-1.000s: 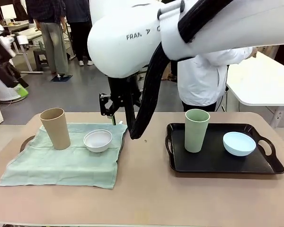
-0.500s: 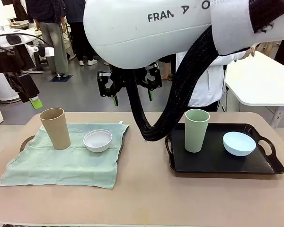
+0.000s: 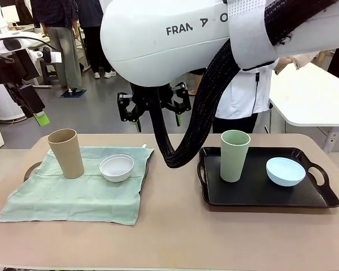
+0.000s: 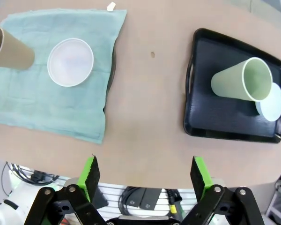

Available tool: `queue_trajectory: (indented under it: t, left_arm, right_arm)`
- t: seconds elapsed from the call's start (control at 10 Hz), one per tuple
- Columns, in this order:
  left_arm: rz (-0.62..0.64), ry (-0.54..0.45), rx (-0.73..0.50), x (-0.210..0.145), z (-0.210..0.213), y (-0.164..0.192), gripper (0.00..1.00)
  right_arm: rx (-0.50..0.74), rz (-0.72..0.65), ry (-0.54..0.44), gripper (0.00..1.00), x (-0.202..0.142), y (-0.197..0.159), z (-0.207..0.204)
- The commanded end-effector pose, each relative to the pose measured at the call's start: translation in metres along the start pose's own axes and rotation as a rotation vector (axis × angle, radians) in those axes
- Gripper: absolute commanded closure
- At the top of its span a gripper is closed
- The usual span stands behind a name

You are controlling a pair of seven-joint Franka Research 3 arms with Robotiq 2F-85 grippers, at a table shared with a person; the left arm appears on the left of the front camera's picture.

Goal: Set up a tray with a mat and arrange the tableware.
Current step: Pick up the Picnic Bowl and Reusable plastic cup from the Handle tray in front of the human's position and hold them in the air.

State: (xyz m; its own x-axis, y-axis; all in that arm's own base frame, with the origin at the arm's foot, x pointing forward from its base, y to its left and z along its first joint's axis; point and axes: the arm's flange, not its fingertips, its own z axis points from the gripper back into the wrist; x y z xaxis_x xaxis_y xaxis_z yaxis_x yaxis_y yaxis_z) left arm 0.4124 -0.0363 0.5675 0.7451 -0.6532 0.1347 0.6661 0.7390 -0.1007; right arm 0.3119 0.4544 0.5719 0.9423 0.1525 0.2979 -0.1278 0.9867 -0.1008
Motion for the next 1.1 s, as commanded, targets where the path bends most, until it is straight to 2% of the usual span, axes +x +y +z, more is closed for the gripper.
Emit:
queue_trajectory:
  t: [0.0, 0.6, 0.7, 0.8, 1.0]
  left_arm:
    - [-0.023, 0.005, 0.021, 0.0, 0.001, 0.002, 0.0]
    - [-0.023, 0.005, 0.021, 0.0, 0.001, 0.002, 0.0]
    - [-0.003, -0.001, -0.002, 0.0, 0.0, -0.001, 0.0]
    - [-0.035, -0.093, -0.176, -0.003, 0.003, 0.014, 0.0]
    - [-0.031, -0.282, -0.383, -0.017, 0.017, 0.027, 0.0]
  right_arm:
    - [0.022, 0.008, 0.021, 0.0, 0.0, 0.0, 0.006]
    - [0.022, 0.008, 0.021, 0.0, 0.0, 0.0, 0.006]
    - [0.007, 0.0, -0.007, 0.0, 0.001, 0.001, 0.005]
    - [0.185, 0.081, 0.003, 0.0, 0.002, -0.044, 0.01]
    - [0.566, -0.12, -0.024, 0.0, -0.007, -0.143, 0.027]
